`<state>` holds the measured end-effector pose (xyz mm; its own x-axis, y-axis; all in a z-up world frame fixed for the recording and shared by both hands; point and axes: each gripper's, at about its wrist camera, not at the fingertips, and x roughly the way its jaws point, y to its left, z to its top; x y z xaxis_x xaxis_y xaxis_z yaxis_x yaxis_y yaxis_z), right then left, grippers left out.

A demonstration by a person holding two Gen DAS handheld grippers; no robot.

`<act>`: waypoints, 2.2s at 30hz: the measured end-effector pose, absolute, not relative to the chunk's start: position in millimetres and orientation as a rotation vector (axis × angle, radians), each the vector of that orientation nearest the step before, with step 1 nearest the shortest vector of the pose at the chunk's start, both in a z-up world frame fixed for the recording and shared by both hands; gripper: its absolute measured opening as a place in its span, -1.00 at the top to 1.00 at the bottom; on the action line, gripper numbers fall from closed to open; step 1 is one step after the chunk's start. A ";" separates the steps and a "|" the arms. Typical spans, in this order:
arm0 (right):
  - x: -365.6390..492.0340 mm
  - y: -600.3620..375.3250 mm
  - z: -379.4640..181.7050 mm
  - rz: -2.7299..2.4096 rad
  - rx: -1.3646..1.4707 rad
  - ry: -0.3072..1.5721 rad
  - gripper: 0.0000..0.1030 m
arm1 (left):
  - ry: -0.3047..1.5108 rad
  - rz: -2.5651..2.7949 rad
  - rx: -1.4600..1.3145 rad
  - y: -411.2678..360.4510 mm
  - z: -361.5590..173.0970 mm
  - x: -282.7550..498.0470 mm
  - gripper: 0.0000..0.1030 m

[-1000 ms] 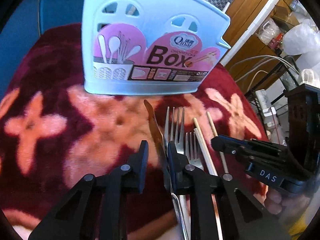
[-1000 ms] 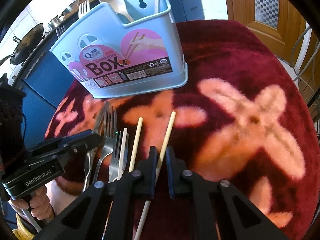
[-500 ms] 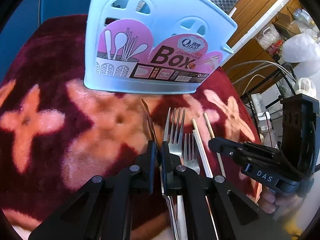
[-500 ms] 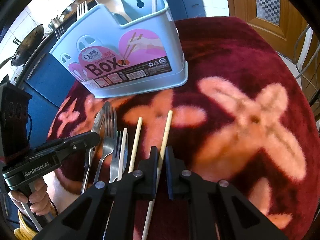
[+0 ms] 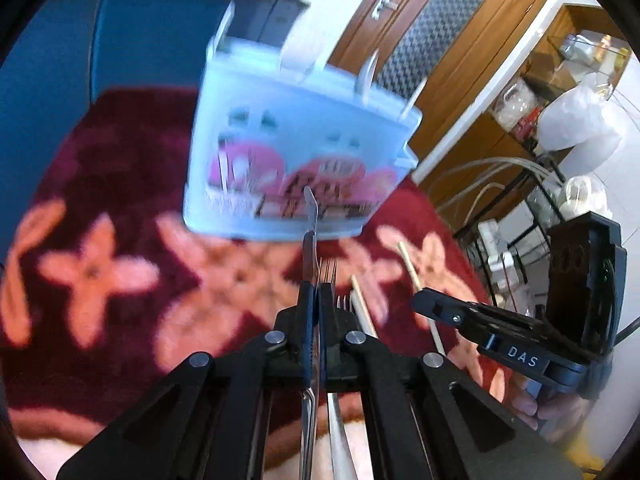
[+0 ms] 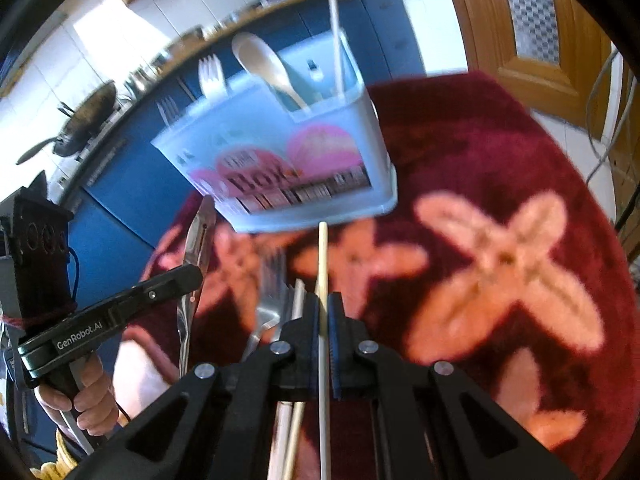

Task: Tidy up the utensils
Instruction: 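Grasp a silver knife with the left tool while the right tool grasps a chopstick, then lift the knife and chopstick and carry them over the blue holder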

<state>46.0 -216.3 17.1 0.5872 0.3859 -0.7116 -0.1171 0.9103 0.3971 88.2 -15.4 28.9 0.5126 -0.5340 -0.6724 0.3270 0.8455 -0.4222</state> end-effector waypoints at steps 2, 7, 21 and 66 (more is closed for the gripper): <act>40.7 -213.6 29.3 0.294 0.308 0.832 0.88 | 0.850 -0.519 -0.250 -13.1 42.1 86.1 1.00; 37.7 -213.9 54.3 0.295 0.312 0.706 0.88 | 0.765 -0.505 -0.219 -13.8 71.6 92.7 1.00; 61.6 -220.2 89.4 0.293 0.338 0.547 0.88 | 0.543 -0.458 -0.246 -3.8 148.5 143.6 1.00; 167.6 -216.6 126.0 0.190 0.245 0.166 0.88 | 0.263 -0.232 -0.234 0.9 110.7 225.3 1.00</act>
